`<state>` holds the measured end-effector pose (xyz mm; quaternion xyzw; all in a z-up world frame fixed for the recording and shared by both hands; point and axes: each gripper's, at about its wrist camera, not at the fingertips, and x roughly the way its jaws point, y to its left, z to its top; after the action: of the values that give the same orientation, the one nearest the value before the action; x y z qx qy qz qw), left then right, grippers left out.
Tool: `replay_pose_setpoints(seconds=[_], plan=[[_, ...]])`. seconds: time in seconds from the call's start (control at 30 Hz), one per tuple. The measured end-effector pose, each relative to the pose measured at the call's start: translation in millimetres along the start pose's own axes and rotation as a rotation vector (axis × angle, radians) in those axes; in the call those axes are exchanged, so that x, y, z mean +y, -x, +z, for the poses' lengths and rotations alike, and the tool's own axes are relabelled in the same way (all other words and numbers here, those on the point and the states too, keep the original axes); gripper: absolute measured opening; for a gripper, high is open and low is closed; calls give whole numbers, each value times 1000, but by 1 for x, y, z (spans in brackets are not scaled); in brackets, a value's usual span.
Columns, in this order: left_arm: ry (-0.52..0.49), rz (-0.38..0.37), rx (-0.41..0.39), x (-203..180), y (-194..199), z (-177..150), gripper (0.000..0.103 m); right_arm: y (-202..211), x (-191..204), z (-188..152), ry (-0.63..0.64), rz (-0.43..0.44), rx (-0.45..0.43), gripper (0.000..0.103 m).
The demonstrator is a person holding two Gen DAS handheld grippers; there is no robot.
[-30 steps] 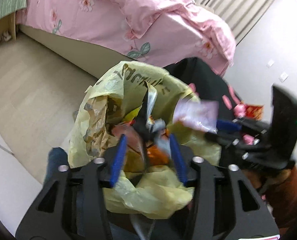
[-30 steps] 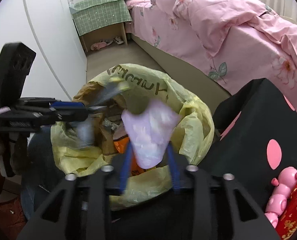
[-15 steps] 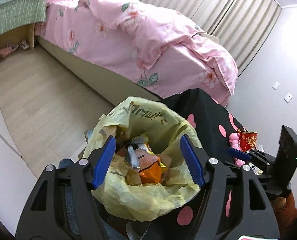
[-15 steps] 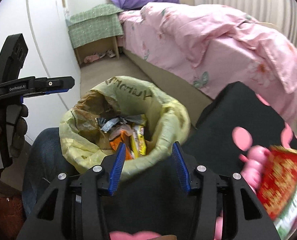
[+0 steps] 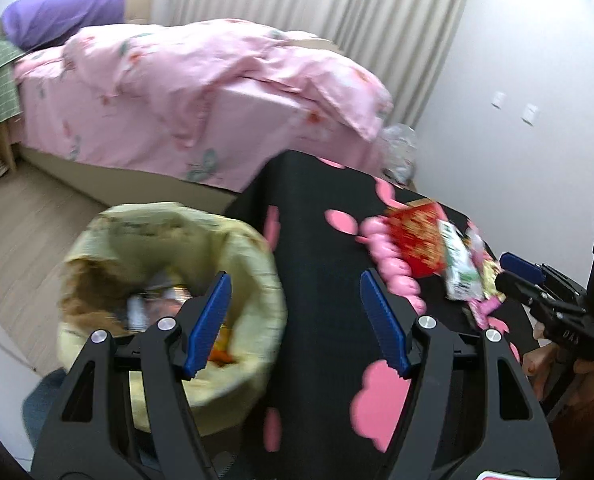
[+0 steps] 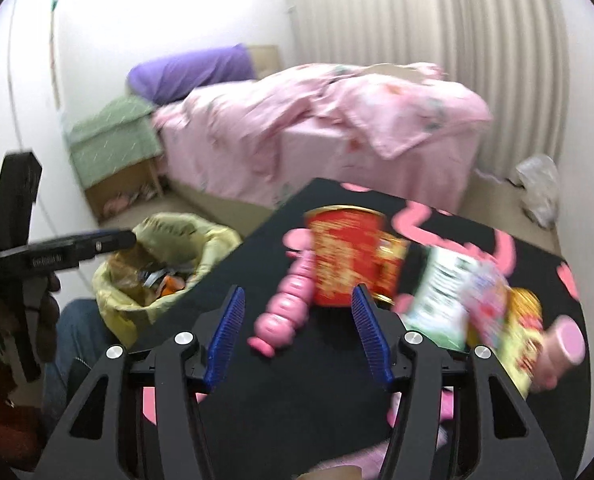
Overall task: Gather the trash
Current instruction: 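Move both tools back to the table and grasp the pink wrapper with the left tool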
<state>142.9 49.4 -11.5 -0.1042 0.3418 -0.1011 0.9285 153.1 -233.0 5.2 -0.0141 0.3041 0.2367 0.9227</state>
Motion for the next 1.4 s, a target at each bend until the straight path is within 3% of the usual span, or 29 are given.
replay_pose_setpoints(seconds=[0.17,0.47,0.63,0.77,0.87,0.97,1.03,1.17,1.27,1.4], plan=[[-52,-71,43,-43,-21,-11,63,22,-40,-30,-51,-116,41,53],[-120,-162,105,-98,-47,-22,63,42,-81,-67,-105,-225,40,53],[-146,-191,119,-119,-64,-23,64,49,-107,-88,-193,-237,57,53],[-126,-257,181,-134,-79,-27,67,52,-114,-102,-221,-255,77,53],[-213,-297,227,-162,-87,-34,67,58,-121,-109,-228,-312,73,53],[-275,-398,332,-189,-100,-43,67,67,-134,-113,-268,-347,55,53],[-341,-416,385,-207,-107,-52,67,75,-144,-117,-306,-364,42,53],[-461,-384,431,-230,-109,-76,48,84,-153,-125,-343,-361,41,53],[-436,-382,463,-229,-114,-87,20,81,-150,-127,-326,-345,56,53],[-344,-396,450,-206,-105,-82,17,70,-134,-120,-255,-317,75,53]])
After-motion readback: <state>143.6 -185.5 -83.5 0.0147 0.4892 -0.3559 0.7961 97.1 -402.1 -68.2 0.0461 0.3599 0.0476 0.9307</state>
